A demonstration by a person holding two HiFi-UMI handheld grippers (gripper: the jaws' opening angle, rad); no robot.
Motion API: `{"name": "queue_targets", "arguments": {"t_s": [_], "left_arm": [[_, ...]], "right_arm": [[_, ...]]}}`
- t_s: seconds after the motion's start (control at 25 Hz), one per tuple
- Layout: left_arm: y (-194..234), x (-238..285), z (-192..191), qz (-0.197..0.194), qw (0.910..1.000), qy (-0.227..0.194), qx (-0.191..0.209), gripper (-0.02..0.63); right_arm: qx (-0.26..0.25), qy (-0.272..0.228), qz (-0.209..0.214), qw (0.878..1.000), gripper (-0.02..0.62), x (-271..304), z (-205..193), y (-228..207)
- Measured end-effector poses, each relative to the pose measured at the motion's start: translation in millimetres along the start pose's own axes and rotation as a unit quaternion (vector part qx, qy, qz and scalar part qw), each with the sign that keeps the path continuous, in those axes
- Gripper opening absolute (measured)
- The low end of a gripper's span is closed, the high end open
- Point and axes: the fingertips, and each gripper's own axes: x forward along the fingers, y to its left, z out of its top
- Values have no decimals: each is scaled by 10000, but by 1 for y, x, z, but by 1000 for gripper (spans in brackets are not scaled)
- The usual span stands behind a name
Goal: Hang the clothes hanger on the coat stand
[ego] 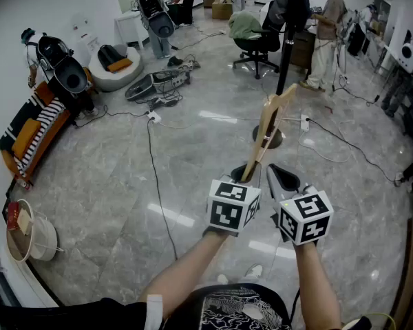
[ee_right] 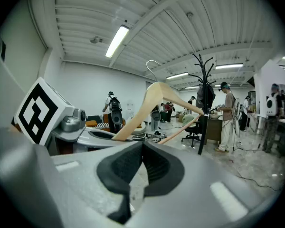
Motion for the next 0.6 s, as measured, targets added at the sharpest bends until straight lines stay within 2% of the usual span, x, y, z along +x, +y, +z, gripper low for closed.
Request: {"name": "queue_targets", "arguments": {"t_s": [0.4, 0.6], "left_arm": [[20, 11, 1, -39, 10000, 3, -23, 11], [18, 40, 4, -24, 10000, 63, -32, 11]], "right_arm": [[106, -28, -27, 9999, 0, 20, -3, -4], [205, -20, -12, 9998, 0, 28, -6, -33]]}}
